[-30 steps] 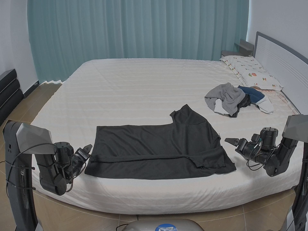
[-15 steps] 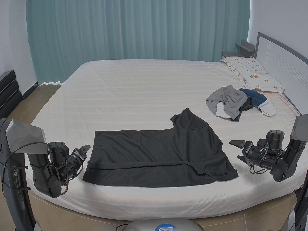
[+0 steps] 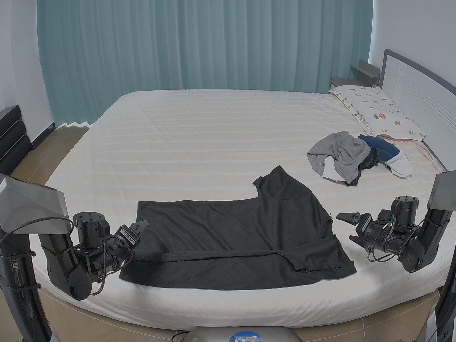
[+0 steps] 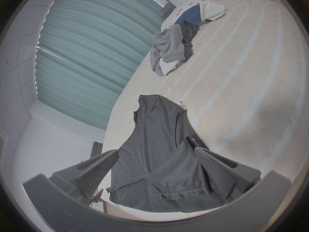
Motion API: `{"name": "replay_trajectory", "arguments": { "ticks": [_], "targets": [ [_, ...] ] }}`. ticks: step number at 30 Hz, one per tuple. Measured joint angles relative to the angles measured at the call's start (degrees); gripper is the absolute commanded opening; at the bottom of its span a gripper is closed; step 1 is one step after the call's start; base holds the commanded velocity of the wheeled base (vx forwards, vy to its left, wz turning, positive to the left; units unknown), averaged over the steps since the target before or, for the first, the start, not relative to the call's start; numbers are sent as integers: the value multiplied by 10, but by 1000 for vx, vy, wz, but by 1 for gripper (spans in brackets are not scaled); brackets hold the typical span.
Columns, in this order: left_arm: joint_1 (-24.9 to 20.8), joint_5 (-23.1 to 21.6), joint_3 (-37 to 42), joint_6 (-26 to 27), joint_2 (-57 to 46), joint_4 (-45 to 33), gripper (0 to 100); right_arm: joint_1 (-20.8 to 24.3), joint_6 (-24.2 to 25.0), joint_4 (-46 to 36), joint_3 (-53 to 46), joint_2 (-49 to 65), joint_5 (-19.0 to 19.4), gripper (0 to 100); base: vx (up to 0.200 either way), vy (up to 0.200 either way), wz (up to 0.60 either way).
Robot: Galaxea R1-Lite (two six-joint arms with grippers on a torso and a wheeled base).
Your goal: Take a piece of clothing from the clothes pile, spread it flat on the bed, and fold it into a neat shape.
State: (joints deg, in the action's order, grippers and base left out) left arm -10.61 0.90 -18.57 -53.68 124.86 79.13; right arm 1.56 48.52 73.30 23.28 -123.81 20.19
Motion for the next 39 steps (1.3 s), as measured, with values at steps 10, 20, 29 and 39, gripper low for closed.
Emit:
{"name": "replay_trajectory", "arguments": {
  "ticks": [10, 20, 29, 39],
  "targets": [
    [-77, 2, 5, -30, -15, -100, 100, 3, 0, 15, -9, 0, 1, 100, 0, 0, 0],
    [-79, 19, -46, 11, 31, -133, 100, 6, 0, 16, -12, 0, 0, 100, 0, 0, 0],
    [-55, 62, -131, 38, 65, -195, 100, 6, -1, 16, -9, 0, 0, 100, 0, 0, 0],
    [-19, 74, -175, 6, 77, -192, 100, 6, -14, 20, -9, -4, -1, 100, 0, 0, 0]
  ]
}}
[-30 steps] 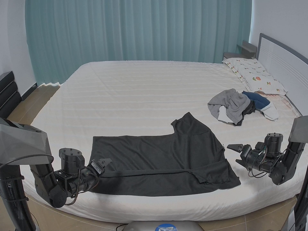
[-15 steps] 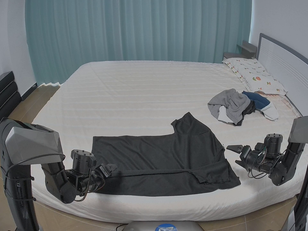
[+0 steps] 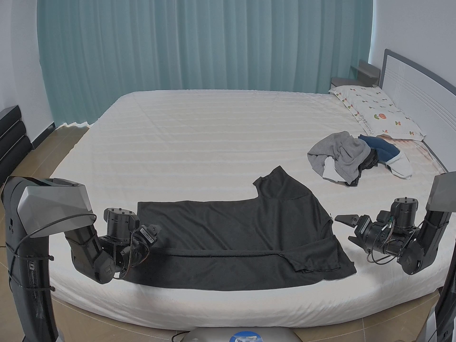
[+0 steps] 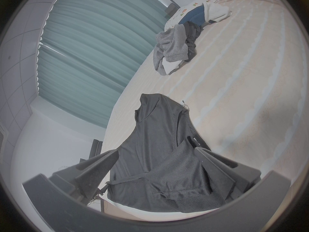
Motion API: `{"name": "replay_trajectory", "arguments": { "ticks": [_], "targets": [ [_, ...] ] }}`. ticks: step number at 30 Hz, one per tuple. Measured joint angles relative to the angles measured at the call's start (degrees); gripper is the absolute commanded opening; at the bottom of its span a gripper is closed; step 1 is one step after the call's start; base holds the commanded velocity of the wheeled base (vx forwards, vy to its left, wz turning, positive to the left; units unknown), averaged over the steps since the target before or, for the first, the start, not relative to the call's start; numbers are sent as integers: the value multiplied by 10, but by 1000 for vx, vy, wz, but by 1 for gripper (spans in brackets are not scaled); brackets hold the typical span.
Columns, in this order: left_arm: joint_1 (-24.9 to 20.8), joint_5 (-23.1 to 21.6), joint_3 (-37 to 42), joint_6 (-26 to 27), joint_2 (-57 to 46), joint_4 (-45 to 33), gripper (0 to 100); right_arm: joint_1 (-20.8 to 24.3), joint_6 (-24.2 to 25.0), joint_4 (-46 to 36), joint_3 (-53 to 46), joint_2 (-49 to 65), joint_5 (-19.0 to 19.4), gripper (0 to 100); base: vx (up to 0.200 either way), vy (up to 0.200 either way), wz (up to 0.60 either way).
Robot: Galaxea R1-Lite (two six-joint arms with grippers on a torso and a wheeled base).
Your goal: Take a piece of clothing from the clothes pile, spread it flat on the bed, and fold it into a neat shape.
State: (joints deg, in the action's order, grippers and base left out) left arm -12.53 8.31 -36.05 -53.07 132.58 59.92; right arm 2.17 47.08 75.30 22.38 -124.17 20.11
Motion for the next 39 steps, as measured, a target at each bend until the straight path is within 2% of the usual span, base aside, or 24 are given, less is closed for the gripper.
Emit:
{"name": "replay_trajectory", "arguments": {
  "ticks": [9, 18, 24, 33, 39],
  "targets": [
    [24, -9, -21, -40, 5, 1, 100, 0, -2, 15, -4, -13, -2, 100, 0, 0, 0],
    [32, -9, -14, -43, 3, 2, 100, 0, -19, 17, -8, -21, -2, 100, 0, 0, 0],
    [55, -11, 13, -40, -11, 1, 100, 0, -27, 17, -9, -28, -3, 100, 0, 0, 0],
    [93, -91, 75, -39, -60, 2, 100, 1, -36, 17, -13, -21, -18, 100, 0, 0, 0],
    [90, -101, 95, -41, -77, 2, 100, 14, -41, 10, -3, 6, -27, 100, -167, 0, 0]
  ]
}}
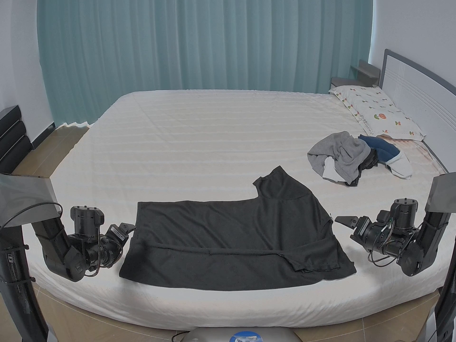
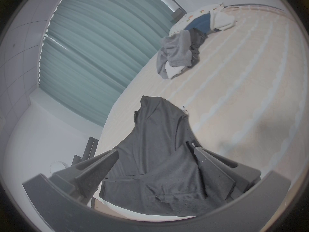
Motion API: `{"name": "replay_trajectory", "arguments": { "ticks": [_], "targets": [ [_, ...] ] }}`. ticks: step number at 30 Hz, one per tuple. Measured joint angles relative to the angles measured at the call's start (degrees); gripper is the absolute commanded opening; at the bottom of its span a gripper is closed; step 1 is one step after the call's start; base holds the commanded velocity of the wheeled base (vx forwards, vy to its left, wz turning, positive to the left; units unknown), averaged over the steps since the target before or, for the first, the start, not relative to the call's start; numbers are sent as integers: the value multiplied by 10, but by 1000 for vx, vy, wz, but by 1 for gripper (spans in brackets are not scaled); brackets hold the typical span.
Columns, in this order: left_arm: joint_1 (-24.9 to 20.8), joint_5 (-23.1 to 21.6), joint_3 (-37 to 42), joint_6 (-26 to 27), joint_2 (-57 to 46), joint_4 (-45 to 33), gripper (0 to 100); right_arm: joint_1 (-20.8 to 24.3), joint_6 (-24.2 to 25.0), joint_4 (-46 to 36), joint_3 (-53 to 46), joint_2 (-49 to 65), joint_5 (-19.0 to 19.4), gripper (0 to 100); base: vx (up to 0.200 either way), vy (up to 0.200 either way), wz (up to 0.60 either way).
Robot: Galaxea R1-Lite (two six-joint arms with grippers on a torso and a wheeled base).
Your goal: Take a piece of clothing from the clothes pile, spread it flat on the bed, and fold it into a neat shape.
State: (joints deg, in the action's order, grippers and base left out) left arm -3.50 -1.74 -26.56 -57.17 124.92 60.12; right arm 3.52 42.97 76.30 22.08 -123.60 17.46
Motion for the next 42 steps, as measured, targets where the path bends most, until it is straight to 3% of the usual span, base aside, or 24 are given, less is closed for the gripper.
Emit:
{"name": "replay_trajectory", "arguments": {
  "ticks": [9, 15, 19, 26, 29, 42],
  "targets": [
    [-24, 4, 22, 1, -13, 0, 100, 31, 3, 3, -43, 20, -43, 100, -200, 44, 0],
    [-33, 5, 45, 4, -14, -1, 100, 34, 64, 29, -89, 19, -53, 100, -33, 33, 0],
    [-35, 8, 58, 11, -12, 0, 100, 35, 74, 61, -100, 5, -54, 100, 0, 0, 0],
    [-54, 72, 37, 53, 22, 6, 100, 38, 75, 124, -111, -41, -54, 100, 0, 0, 0],
    [-68, 81, 21, 54, 35, 7, 100, 40, 75, 127, -112, -54, -55, 100, 0, 0, 0],
    [-85, 74, 7, 2, 36, 7, 100, 43, 75, 127, -118, -57, -56, 100, 0, -31, 0]
  ]
}}
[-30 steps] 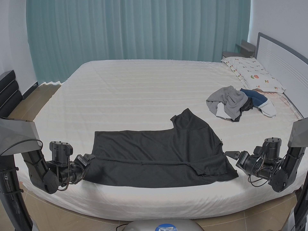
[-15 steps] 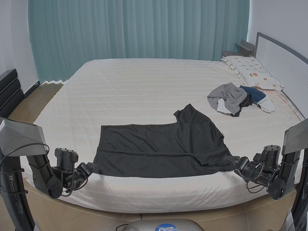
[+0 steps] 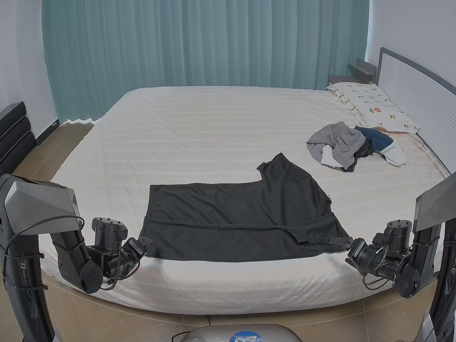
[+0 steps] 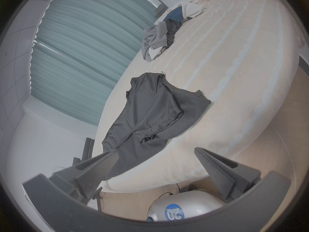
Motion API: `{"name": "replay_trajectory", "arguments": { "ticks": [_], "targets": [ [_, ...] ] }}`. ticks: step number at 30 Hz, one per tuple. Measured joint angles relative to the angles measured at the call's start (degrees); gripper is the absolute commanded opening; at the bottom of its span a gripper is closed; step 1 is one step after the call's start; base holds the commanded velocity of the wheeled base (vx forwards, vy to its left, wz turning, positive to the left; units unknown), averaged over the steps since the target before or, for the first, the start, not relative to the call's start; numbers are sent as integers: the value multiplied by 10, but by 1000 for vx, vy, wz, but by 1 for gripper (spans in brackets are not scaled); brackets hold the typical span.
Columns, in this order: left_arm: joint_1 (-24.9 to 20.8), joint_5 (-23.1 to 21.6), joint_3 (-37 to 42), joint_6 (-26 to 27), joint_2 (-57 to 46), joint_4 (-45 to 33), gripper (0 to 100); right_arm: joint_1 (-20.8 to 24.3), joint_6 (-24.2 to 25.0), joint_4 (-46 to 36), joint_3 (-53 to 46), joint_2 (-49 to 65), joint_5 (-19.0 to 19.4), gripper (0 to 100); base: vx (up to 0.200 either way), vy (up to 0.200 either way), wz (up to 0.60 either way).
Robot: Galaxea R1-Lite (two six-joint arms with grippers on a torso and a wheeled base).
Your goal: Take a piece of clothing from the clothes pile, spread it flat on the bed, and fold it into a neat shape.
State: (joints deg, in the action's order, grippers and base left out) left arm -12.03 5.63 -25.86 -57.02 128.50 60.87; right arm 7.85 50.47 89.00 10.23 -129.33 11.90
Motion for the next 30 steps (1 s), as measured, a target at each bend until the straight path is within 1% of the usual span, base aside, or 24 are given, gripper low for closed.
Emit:
{"name": "replay_trajectory", "arguments": {
  "ticks": [7, 15, 22, 27, 30],
  "targets": [
    [-13, 1, -1, -2, -6, 0, 100, 0, 0, 0, -3, 6, 0, 100, 0, -200, 0],
    [-15, 5, 15, -2, -10, 0, 100, 1, 0, 0, -4, 7, 0, 100, 0, 0, 0],
    [4, 7, 33, 2, -20, -2, 100, 12, 0, 0, -8, 6, 0, 100, 0, 0, 0],
    [14, 9, 14, 3, -13, -2, 100, 22, 0, 0, -8, 3, -1, 100, 0, 0, 0],
    [16, 22, -4, 12, 1, -4, 100, 27, 1, 0, -8, -1, -2, 100, 0, 0, 0]
  ]
}}
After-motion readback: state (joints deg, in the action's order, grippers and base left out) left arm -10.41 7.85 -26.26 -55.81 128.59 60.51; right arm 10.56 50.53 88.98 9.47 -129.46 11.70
